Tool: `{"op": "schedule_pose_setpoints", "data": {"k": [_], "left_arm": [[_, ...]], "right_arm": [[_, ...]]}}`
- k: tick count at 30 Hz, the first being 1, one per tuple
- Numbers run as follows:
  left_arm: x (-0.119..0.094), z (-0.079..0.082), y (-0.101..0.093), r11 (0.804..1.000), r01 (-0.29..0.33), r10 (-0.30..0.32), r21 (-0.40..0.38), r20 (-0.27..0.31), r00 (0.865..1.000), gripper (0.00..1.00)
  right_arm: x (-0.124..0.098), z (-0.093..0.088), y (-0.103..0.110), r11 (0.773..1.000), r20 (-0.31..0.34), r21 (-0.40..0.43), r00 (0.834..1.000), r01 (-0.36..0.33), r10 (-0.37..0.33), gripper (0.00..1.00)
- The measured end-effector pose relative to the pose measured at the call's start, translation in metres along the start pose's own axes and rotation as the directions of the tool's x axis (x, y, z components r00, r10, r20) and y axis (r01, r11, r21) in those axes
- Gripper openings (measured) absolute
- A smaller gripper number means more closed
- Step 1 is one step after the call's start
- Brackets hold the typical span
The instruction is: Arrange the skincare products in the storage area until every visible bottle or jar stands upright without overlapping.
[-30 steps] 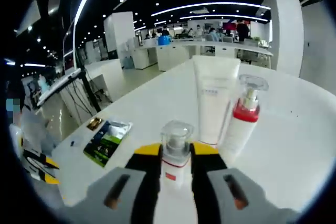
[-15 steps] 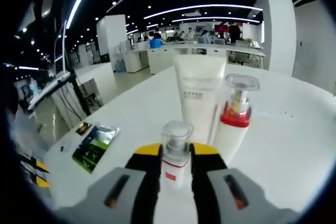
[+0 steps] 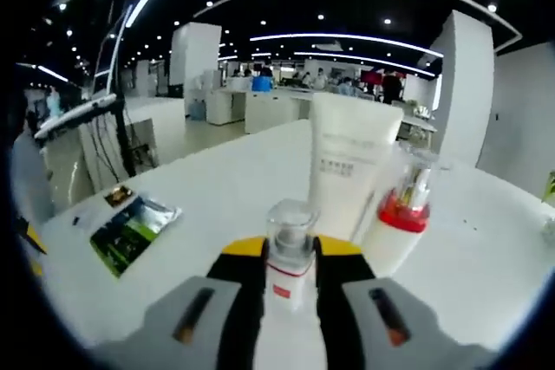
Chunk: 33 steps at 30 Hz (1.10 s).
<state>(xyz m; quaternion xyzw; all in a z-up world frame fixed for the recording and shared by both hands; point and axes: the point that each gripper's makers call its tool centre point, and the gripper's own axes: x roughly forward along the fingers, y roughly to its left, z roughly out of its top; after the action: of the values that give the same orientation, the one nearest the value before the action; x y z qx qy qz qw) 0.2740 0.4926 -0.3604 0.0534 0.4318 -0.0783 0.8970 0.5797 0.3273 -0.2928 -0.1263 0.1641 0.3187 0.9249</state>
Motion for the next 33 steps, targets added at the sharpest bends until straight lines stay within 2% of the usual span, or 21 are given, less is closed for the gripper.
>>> {"op": "schedule_pose_setpoints", "data": {"k": [3,8,18,20,21,33], "left_arm": [[-0.0003,0.0002,0.0,1.0,0.0,0.0,0.001,0.0,1.0,0.24],[0.0002,0.0,0.0008,1.0,-0.003,0.003,0.005,0.001,1.0,0.24],[0.0,-0.0001,0.0007,1.0,-0.002,0.002,0.014,0.001,1.0,0.24],[-0.0004,0.0001,0.0034,0.999,-0.016,0.016,0.032,0.002,1.0,0.24],[-0.0003,0.001,0.0025,0.999,-0.015,0.015,0.042,0.006,1.0,0.24],[-0.0006,0.0012,0.0026,0.999,-0.014,0.014,0.042,0.008,1.0,0.24]], "right_arm": [[-0.0018,-0.0001,-0.0009,0.999,0.025,-0.031,1.0,0.013,-0.012,0.22],[-0.0038,0.001,-0.0025,0.999,0.045,-0.028,0.999,0.03,-0.028,0.22],[-0.0039,0.0002,-0.0082,0.998,0.033,0.008,0.997,0.066,-0.066,0.23],[-0.0035,-0.0011,-0.0077,0.998,0.024,0.011,0.998,0.063,-0.064,0.23],[-0.0036,-0.0046,-0.0061,0.998,-0.004,-0.009,0.998,0.057,-0.057,0.23],[-0.006,-0.0047,-0.0076,0.998,-0.004,0.008,0.998,0.057,-0.057,0.25]]}}
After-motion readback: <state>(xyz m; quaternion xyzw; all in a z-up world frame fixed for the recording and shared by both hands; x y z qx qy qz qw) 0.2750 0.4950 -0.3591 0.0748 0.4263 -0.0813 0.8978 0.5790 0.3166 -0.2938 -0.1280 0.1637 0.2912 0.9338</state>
